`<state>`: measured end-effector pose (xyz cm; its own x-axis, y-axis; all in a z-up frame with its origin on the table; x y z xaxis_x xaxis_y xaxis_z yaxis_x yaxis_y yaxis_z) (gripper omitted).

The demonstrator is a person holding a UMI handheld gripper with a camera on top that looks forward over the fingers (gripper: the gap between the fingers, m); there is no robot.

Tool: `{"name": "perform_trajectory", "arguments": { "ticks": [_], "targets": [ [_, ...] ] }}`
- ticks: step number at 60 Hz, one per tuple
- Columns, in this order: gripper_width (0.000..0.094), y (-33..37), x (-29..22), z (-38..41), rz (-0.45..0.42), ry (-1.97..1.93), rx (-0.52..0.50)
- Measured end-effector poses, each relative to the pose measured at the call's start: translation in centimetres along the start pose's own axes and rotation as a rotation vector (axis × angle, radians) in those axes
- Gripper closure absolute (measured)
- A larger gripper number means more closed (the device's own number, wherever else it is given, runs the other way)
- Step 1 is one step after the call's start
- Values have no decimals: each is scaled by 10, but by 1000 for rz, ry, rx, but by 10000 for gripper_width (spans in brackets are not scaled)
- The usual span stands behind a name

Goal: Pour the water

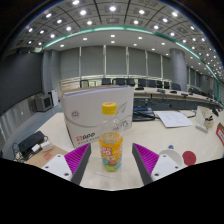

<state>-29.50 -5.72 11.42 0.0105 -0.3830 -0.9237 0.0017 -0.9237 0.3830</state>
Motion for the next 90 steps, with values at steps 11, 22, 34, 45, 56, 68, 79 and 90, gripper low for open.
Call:
{"name": "perform_trajectory", "arguments": {
  "ticks": [11, 22, 34, 45, 56, 68, 79, 90],
  "targets": [
    [319, -62, 5, 2, -26, 11, 73],
    [493, -70, 0, 4, -73, 32, 82],
    [530, -41, -32, 22, -85, -68, 5],
    [532, 5, -90, 42, -37, -703, -273],
    [532, 25, -119, 12, -17, -1336, -477],
    [532, 13, -97, -28, -10, -1821, -546],
    [533, 23, -64, -56, -1, -2072, -564],
    [532, 27, -58, -51, 53, -2024, -526]
  ]
}}
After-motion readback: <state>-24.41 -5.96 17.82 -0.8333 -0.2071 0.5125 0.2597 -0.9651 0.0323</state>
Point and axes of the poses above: the point between the fingertips, and its own axes, seen from behind it with the camera up: z to the left, x down, y backward, against the way the camera looks, the point moved 3 cm from there along y, backward, against the way the camera looks, and after that the axes turned 6 degrees about x, right-handed, at the moved point
